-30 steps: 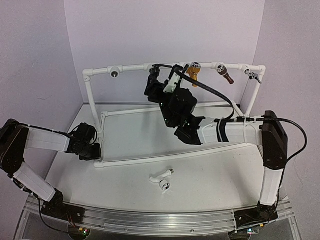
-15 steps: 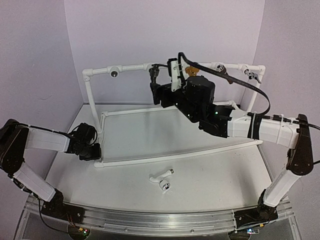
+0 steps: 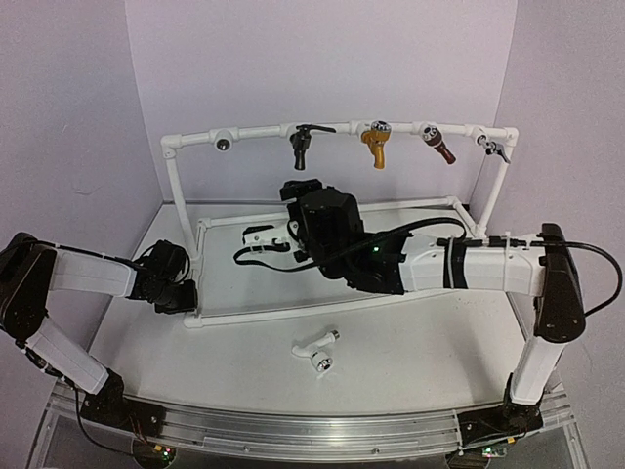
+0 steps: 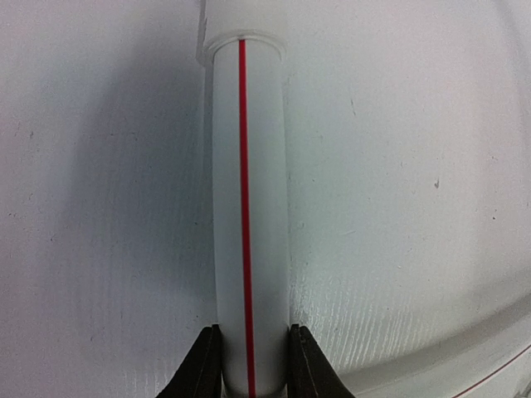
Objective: Install the water faucets
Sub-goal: Screw the water faucet onto the adaptor.
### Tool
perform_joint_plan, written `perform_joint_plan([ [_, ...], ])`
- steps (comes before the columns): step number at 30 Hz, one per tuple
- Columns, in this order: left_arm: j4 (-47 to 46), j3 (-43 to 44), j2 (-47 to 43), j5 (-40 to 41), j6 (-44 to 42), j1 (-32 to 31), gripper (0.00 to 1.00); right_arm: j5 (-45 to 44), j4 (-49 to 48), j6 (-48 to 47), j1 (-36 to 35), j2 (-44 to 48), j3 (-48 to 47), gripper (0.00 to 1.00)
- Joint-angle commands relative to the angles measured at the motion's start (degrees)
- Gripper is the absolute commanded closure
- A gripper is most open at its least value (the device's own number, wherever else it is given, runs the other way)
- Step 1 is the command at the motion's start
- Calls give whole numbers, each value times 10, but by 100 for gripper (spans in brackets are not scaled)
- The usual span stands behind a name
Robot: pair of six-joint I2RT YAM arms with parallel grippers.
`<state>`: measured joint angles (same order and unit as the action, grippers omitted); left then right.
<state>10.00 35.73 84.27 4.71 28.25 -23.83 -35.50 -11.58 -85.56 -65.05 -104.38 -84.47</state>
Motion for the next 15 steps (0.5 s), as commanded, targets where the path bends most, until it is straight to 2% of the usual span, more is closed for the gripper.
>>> perform_joint_plan([
  [1,-48,6,13,-132,-23,-30,100,-48,-69,-220,17,-30,-76,2],
  [10,-49,4,9,-132,-24,-30,100,-30,-79,-294,46,-98,-169,7],
  [15,-49,5,10,-133,-26,-30,100,-19,-79,-305,74,-126,-204,15],
])
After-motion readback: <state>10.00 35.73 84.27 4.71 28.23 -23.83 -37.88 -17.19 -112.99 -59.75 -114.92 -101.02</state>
